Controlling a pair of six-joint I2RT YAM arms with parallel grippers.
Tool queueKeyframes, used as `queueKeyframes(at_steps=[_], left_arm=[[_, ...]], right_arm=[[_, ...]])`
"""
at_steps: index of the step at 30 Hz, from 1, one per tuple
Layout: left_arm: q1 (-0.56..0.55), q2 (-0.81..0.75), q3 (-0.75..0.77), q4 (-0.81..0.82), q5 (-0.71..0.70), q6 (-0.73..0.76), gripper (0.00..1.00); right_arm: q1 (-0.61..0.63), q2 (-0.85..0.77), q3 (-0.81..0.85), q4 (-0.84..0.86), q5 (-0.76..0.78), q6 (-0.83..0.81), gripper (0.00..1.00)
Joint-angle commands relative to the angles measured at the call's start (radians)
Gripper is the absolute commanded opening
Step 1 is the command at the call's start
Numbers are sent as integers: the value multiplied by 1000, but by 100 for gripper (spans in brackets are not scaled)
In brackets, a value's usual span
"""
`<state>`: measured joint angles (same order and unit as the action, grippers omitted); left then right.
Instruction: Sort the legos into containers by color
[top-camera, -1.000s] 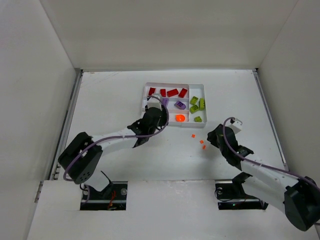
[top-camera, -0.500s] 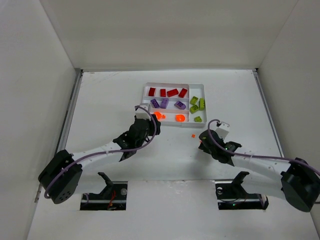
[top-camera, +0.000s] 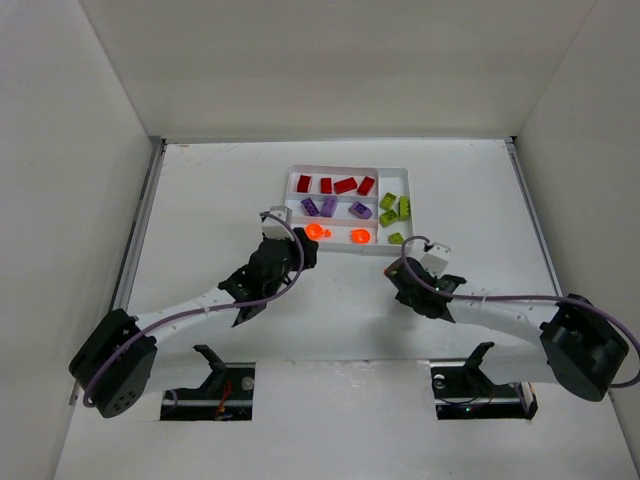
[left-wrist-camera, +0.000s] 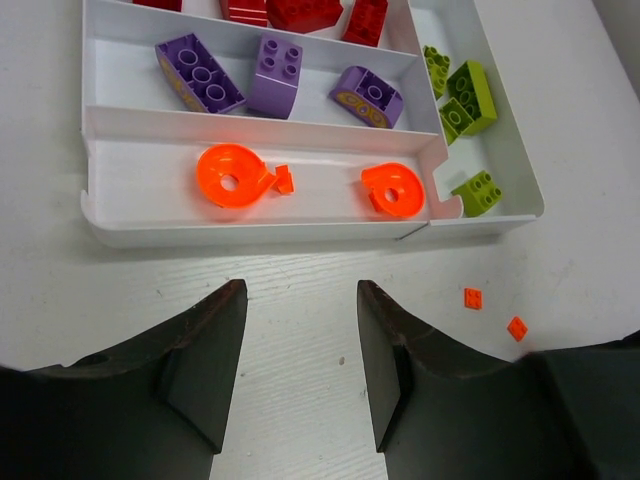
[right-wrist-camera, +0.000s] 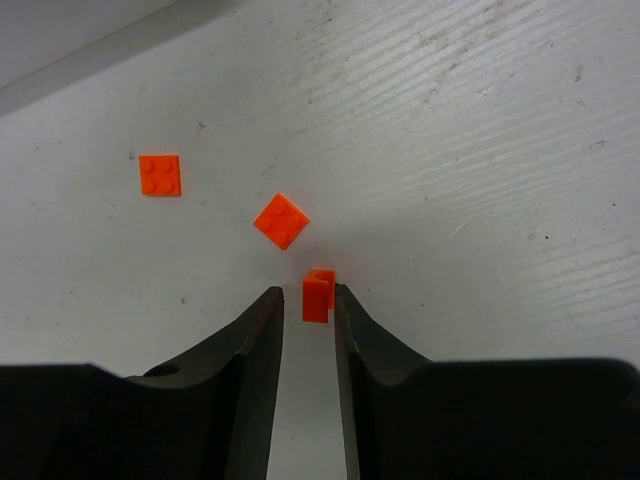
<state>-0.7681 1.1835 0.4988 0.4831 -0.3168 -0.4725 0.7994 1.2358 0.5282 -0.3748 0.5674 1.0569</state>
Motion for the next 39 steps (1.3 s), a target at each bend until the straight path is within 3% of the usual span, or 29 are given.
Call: queueKeyframes(at_steps=[1, 5, 11, 17, 22, 27, 33, 37, 39], left_arm=[[11, -56, -20, 61, 12, -20, 45], [19, -62, -29, 68, 19, -32, 45], [25, -48, -37, 86, 19, -54, 44], [42, -44, -52, 103, 16, -67, 43], [48, -41, -62, 114, 5, -64, 40], [25, -33, -51, 109, -11, -48, 36], [-6, -2, -33, 104, -25, -34, 34], [-53, 39, -5, 103, -25, -14, 33], [-98, 83, 29, 98, -19, 15, 32]], right_arm=[[-1, 19, 62, -39, 34, 18, 28], [2, 25, 78, -42, 57, 28, 13], [42, -7, 203, -64, 74, -21, 12], [39, 160, 404, 189, 14, -192, 13], [-7, 367, 545, 342, -50, -213, 14], [-16, 519, 664, 364, -78, -213, 19], [-27, 501, 658, 378, -66, -212, 49], [-47, 378, 538, 408, -58, -213, 50], [-61, 280, 425, 435, -37, -212, 44]])
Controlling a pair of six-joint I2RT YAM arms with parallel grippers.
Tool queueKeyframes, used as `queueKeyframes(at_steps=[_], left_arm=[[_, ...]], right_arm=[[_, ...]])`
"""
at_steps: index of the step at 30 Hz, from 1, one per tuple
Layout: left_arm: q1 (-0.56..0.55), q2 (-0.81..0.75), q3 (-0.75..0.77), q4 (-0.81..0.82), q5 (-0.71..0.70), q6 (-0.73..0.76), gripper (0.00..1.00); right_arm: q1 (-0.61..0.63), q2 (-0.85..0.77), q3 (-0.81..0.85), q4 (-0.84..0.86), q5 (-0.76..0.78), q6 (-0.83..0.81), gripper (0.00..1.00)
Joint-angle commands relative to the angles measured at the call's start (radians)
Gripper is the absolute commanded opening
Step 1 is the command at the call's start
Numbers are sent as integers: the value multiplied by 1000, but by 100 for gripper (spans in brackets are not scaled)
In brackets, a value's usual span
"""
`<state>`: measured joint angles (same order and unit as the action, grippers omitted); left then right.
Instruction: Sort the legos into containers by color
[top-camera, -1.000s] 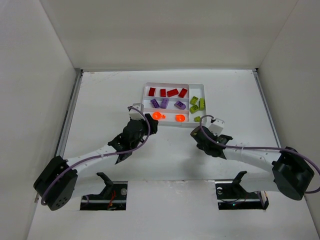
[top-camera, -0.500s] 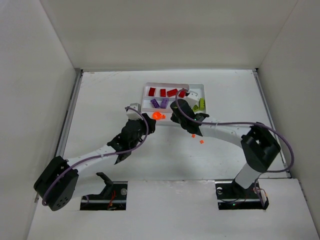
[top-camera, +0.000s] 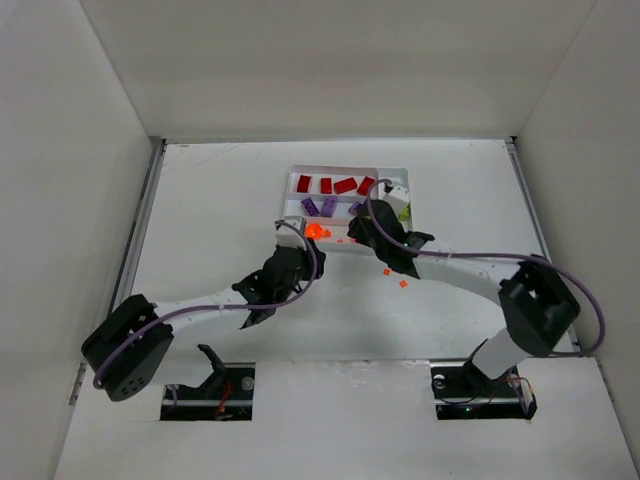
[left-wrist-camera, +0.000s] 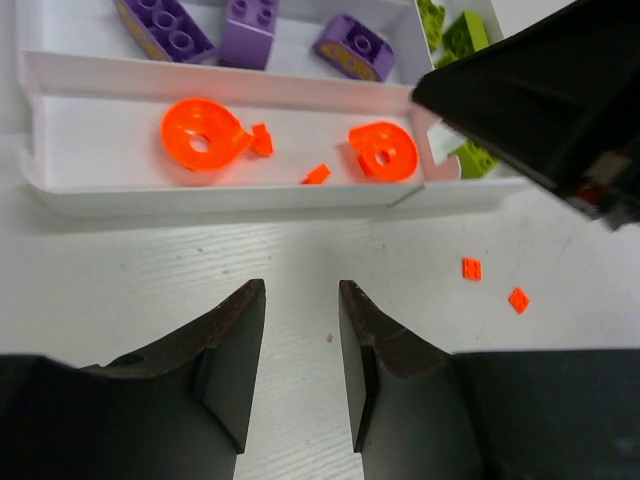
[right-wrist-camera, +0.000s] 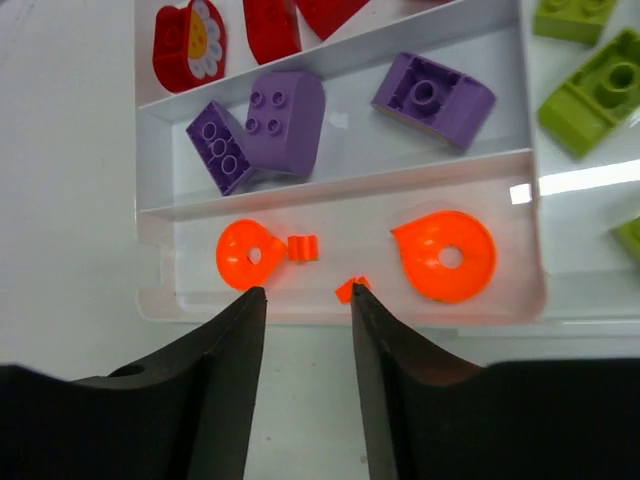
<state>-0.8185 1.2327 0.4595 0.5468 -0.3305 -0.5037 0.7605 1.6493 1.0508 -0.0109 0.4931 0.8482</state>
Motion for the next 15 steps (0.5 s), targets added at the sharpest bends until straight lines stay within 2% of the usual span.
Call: queueKeyframes(at_steps=[1, 3, 5, 10, 15], left_arm=[[-78, 59, 88, 24, -7, 60, 32], [-145, 105, 134, 2, -15, 79, 32], [-210, 169, 183, -4, -24, 100, 32], [-325, 348, 352, -108, -88, 103, 36], [-373, 505, 504, -215, -183, 68, 41]], right_arm=[[-29, -179, -151, 81, 47, -9, 40], [-63, -285, -262, 89, 73, -18, 31], [-109, -391, -363, 91, 90, -32, 27], [-278, -581, -535, 94, 35, -110, 29], [-316, -640, -638, 163, 10, -121, 34]])
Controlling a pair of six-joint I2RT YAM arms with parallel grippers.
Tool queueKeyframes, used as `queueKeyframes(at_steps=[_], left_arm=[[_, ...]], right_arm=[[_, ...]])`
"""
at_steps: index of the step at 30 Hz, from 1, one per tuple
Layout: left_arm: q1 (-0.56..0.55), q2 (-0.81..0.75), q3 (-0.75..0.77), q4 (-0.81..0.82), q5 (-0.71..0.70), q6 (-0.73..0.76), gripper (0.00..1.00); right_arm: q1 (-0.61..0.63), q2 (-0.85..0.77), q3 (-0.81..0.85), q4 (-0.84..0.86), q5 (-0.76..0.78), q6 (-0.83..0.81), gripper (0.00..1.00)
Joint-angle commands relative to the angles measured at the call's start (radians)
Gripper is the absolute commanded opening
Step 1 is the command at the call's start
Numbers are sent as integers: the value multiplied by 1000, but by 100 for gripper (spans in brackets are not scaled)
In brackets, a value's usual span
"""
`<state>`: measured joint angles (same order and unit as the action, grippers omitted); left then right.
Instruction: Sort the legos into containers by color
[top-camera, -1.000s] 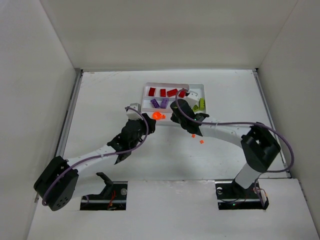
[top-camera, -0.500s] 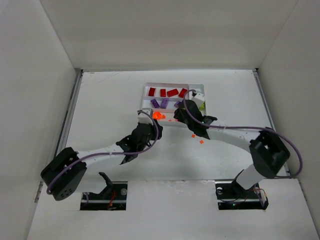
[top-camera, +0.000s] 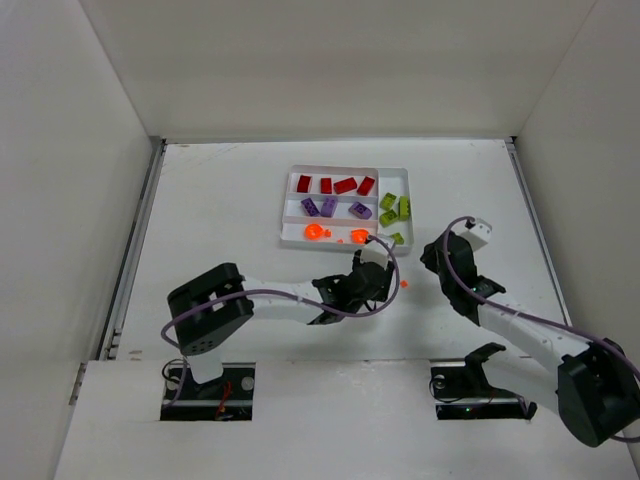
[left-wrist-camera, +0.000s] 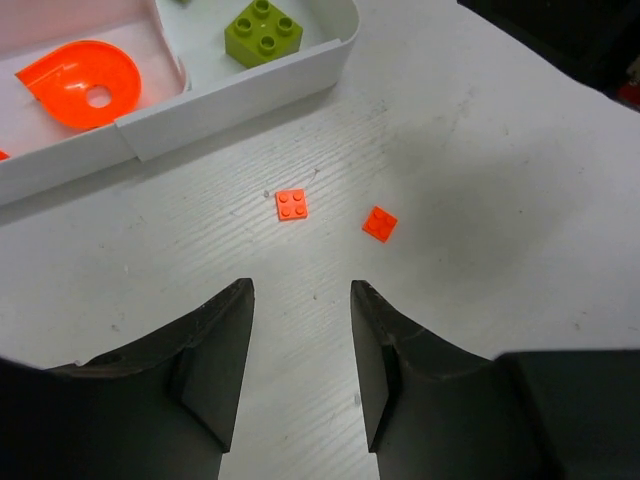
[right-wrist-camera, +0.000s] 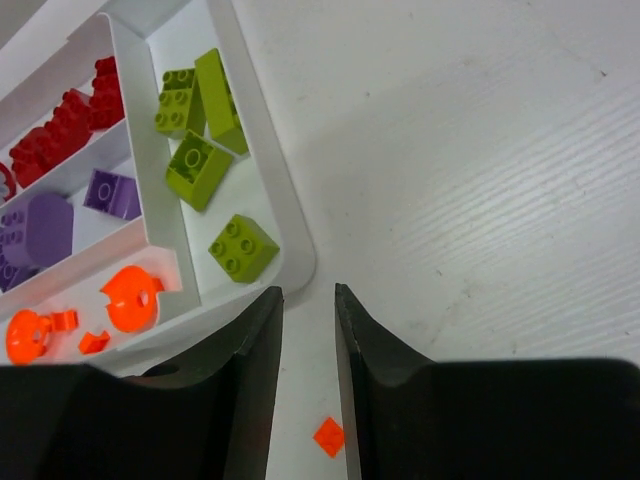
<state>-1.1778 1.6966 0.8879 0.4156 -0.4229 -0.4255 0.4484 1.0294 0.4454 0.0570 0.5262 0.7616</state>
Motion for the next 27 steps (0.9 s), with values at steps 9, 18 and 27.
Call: queueKeyframes(at_steps=[9, 18, 27], left_arm=[[-15, 222, 230, -147, -126, -45, 45], [0, 307, 310, -156, -109, -24, 44], [10, 353, 347, -179, -132, -22, 37]], right_arm=[[-7, -31, -83, 158, -48, -15, 37], [-17, -97, -106, 155, -61, -4, 37], [-20, -100, -111, 150, -80, 4, 38]])
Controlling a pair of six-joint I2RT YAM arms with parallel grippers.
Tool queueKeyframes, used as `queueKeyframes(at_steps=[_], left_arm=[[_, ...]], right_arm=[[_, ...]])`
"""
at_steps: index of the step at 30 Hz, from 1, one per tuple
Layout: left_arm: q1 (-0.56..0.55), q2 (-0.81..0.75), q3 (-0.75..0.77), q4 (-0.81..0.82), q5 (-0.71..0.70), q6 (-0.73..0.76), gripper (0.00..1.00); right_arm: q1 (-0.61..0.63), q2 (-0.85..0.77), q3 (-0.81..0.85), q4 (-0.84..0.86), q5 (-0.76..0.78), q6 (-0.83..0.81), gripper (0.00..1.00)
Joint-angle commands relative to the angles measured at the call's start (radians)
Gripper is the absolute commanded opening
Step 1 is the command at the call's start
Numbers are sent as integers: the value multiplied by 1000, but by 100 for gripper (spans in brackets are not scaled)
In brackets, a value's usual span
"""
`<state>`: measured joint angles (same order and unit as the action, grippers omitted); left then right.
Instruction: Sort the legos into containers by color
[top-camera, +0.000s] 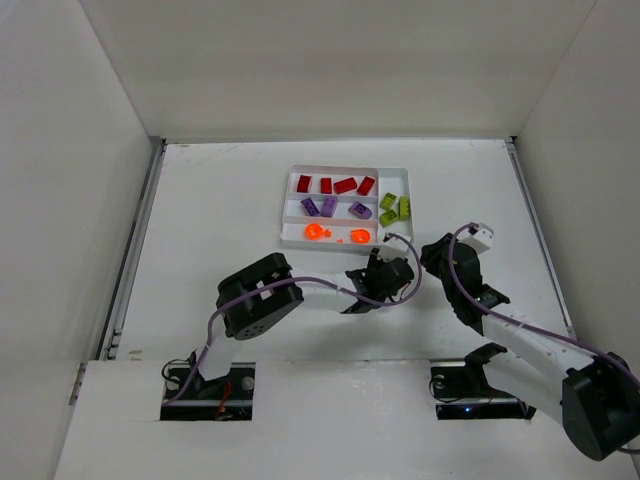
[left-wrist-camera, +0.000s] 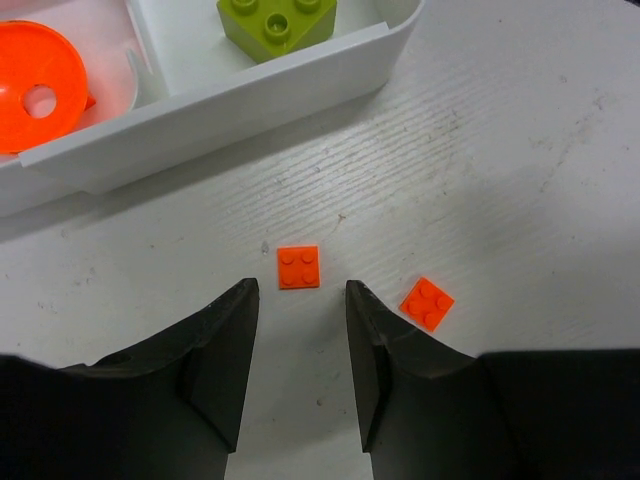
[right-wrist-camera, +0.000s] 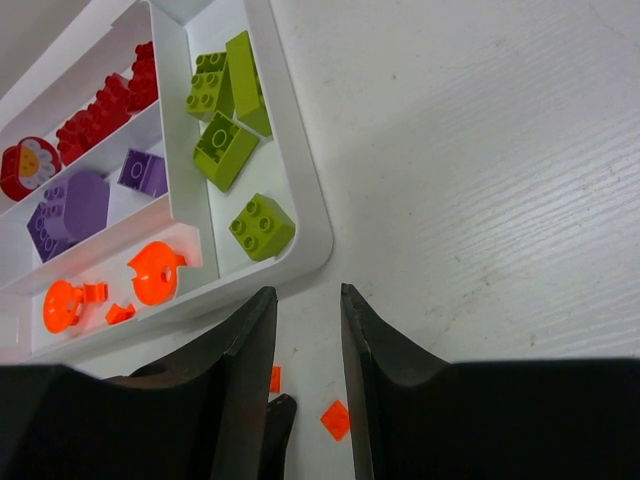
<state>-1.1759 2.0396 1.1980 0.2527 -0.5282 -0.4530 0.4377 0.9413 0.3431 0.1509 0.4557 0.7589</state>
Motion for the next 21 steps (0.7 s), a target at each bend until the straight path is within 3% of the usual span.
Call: queueKeyframes(at_steps=[1, 14, 21], left_arm=[[9, 14, 40, -16, -30, 5, 37], [20, 30, 28, -10, -9, -4, 19], [14, -87, -57, 5, -30, -4, 14]], right_arm=[[-9, -16, -9, 56, -9, 7, 38], [-12, -1, -10, 59, -12, 16, 38], [-11, -6, -13, 61, -12, 14, 38]])
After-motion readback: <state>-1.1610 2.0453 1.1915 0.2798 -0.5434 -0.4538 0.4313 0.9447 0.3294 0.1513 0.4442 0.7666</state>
